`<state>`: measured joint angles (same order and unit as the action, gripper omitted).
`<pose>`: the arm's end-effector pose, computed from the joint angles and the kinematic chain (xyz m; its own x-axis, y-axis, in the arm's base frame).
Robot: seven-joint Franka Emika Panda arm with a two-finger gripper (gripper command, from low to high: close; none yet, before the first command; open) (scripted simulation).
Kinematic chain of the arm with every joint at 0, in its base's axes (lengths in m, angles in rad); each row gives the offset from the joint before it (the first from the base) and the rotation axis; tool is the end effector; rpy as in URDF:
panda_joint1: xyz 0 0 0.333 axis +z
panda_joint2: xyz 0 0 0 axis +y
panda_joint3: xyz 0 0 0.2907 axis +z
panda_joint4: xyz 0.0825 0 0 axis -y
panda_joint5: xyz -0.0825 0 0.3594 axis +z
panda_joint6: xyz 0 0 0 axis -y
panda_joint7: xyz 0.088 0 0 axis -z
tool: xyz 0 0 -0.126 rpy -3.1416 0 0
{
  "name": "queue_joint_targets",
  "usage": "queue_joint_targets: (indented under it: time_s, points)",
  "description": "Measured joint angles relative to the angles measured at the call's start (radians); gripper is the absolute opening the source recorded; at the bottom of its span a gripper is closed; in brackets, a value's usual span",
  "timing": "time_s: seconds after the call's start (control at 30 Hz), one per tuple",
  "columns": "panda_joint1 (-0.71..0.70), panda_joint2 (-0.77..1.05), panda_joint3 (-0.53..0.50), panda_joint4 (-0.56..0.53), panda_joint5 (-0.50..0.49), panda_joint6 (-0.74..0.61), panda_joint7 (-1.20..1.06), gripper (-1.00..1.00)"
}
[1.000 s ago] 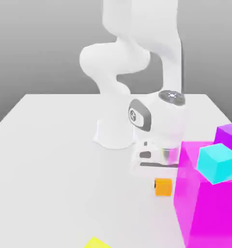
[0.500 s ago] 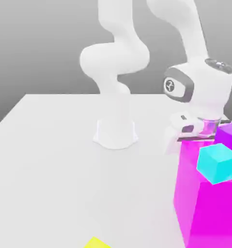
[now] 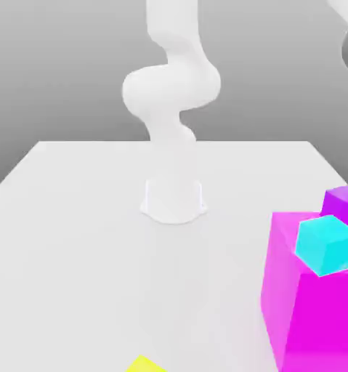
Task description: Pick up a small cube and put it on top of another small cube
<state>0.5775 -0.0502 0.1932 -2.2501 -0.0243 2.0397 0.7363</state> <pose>0.3411 0.3288 0.3439 0.9943 0.0394 -0.0994 0.0522 -0.9902 0.1296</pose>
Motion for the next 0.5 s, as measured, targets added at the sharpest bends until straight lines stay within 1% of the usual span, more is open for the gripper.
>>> queue_joint_targets:
  time_s: [0.13,0.2,0.23,0.33,0.37,0.5]
  points:
    - [-0.098,-0.024,-0.056,0.094,0.015,-0.058,-0.170,-1.00]
    - [-0.180,-0.039,-0.106,0.115,0.025,-0.044,-0.248,-1.00]
    - [-0.216,-0.045,-0.128,0.118,0.030,-0.028,-0.282,-1.00]
    - [-0.230,-0.013,-0.139,0.065,0.034,0.078,-0.311,-1.00]
    - [-0.230,0.001,-0.139,0.042,0.034,0.117,-0.313,1.00]
    - [-0.230,0.001,-0.139,0.042,0.034,0.117,-0.313,1.00]
